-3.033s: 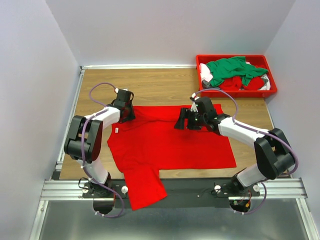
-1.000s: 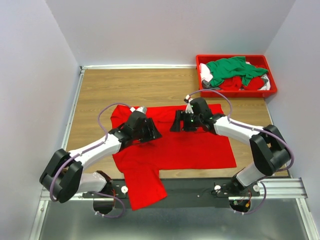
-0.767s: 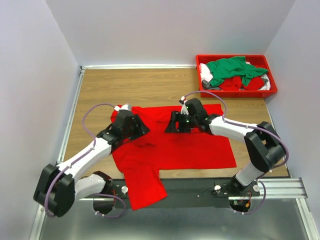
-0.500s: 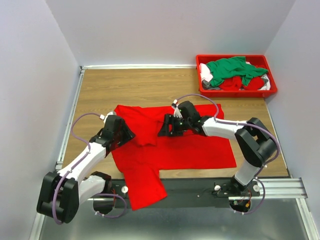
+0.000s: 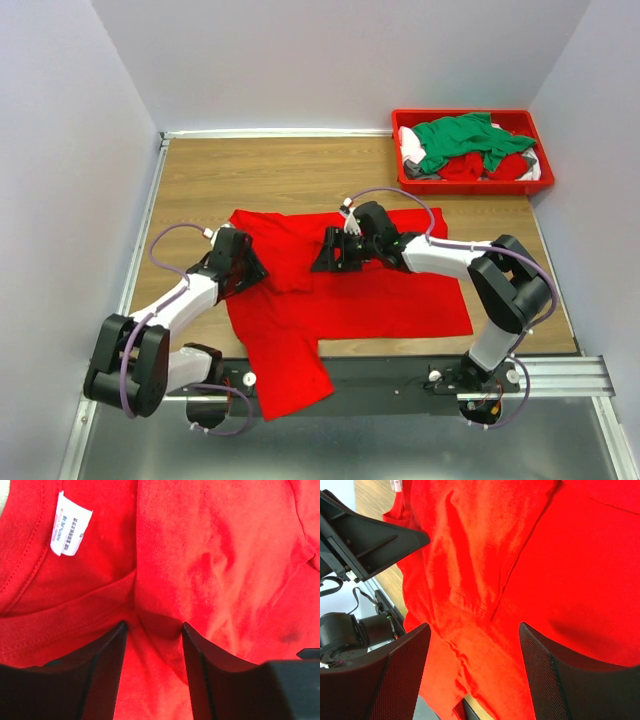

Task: Fold and stack the t-shirts
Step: Fold the tshirt

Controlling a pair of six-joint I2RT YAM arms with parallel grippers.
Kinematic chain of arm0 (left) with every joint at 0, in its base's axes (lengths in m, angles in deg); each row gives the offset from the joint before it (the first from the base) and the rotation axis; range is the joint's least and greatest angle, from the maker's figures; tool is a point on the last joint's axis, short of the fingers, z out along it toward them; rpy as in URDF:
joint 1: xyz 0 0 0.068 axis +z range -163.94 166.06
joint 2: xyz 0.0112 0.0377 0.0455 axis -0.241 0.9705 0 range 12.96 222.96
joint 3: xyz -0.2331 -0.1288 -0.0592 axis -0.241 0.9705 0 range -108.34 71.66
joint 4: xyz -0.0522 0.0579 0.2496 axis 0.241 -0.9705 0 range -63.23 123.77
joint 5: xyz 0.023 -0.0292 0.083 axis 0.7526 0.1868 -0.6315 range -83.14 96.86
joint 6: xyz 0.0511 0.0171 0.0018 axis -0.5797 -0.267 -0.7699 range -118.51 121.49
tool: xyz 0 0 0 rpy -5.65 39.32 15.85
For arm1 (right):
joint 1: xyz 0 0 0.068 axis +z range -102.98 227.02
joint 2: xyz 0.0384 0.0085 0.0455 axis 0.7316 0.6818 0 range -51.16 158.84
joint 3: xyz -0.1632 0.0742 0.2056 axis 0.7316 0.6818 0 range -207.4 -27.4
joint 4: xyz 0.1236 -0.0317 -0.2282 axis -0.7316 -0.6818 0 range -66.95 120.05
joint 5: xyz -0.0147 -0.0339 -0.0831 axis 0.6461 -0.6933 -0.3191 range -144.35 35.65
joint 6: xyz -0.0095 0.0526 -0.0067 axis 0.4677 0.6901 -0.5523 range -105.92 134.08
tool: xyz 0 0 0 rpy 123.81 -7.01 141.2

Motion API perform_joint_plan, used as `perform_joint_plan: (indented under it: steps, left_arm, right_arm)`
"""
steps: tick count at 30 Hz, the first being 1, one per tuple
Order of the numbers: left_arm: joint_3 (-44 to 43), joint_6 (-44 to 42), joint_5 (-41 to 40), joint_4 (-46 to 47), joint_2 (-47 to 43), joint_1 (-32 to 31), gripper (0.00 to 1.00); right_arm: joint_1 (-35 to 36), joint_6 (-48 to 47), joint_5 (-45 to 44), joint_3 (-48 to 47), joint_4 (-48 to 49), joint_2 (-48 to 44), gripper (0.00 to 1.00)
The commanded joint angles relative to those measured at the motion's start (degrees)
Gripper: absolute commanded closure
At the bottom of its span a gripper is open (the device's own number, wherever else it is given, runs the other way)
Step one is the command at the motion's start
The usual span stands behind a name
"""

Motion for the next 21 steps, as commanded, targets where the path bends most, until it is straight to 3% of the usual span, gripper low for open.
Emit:
perform_joint_plan:
  steps: [1,5,12,21]
  left_arm:
    - [-1.3,-1.6,1.8,1.0,1.6,0.1,0.46]
    - [-2.1,-2.0,2.9,0.3,0.9,0.1,0.47]
    - [-0.8,-0.9,-2.8,-5.4,-3.5,0.2,0.46]
    - [-1.1,2.0,-1.7,-5.1,-6.6,0.2,0.45]
  right_arm:
    - [0.4,0.2,0.4,0.0,1.2,0.4,0.22]
    - [0.4,0.2,0.2,0.1,1.2,0.2,0.22]
    - [0.4,0.0,-0.1,0.5,1.2,-0.1,0.22]
    - [0.4,-0.5,-0.7,1.6,1.1,-1.1,0.22]
